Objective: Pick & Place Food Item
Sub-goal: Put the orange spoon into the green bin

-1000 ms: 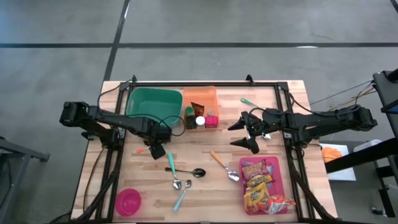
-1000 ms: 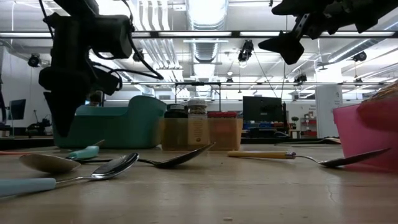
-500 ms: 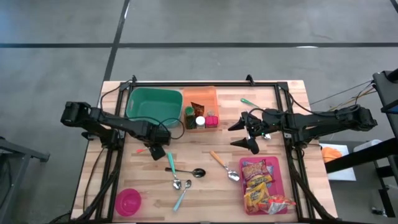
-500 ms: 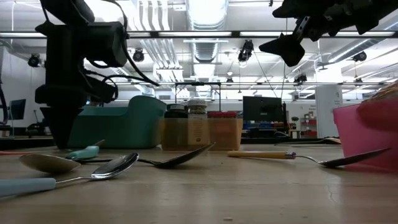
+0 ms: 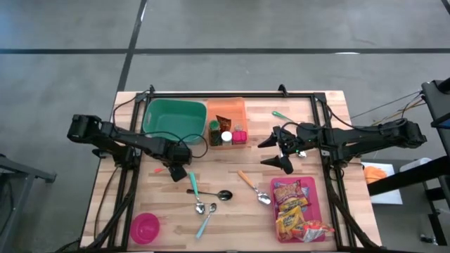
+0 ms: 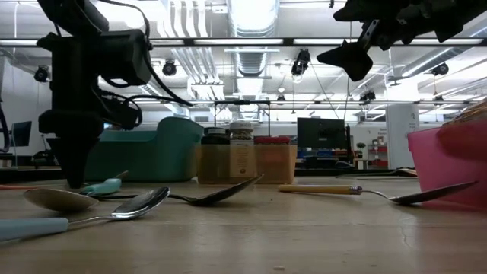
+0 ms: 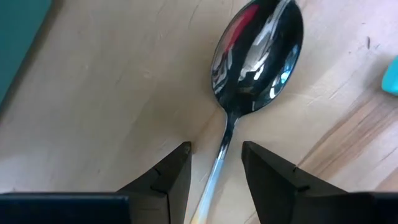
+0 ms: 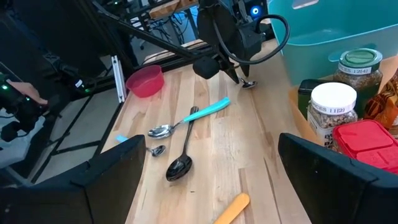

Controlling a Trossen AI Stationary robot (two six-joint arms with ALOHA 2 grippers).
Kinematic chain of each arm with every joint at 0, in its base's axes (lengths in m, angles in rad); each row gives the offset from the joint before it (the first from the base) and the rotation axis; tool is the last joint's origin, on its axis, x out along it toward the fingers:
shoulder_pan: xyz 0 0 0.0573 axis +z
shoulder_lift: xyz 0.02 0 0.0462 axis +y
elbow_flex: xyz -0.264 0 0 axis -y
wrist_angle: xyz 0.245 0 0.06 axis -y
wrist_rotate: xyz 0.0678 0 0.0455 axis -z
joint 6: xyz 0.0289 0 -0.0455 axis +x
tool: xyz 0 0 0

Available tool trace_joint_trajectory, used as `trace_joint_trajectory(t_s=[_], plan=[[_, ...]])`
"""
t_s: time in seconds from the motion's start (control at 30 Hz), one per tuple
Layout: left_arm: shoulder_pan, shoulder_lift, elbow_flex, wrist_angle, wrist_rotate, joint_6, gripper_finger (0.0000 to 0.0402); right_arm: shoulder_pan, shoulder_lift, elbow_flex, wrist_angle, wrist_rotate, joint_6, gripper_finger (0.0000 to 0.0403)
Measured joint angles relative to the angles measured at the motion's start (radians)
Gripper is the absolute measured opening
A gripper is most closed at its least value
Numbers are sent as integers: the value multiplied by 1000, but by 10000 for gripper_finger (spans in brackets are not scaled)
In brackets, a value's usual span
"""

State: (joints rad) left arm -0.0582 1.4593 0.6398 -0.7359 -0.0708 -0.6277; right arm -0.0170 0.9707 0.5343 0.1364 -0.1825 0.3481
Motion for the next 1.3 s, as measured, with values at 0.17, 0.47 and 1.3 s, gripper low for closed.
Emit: trace_joint_trajectory(t_s=[0.17, 0.47, 1.3], plan=[[0, 1, -3, 14, 7, 3, 94, 0, 0, 0, 1, 0, 0, 364], [-1, 1, -3, 39, 17, -11, 4, 0, 0, 0, 2, 0, 0, 364], [-2, -1, 358, -349, -76, 38, 0, 0, 0, 0, 1, 0, 0, 364]])
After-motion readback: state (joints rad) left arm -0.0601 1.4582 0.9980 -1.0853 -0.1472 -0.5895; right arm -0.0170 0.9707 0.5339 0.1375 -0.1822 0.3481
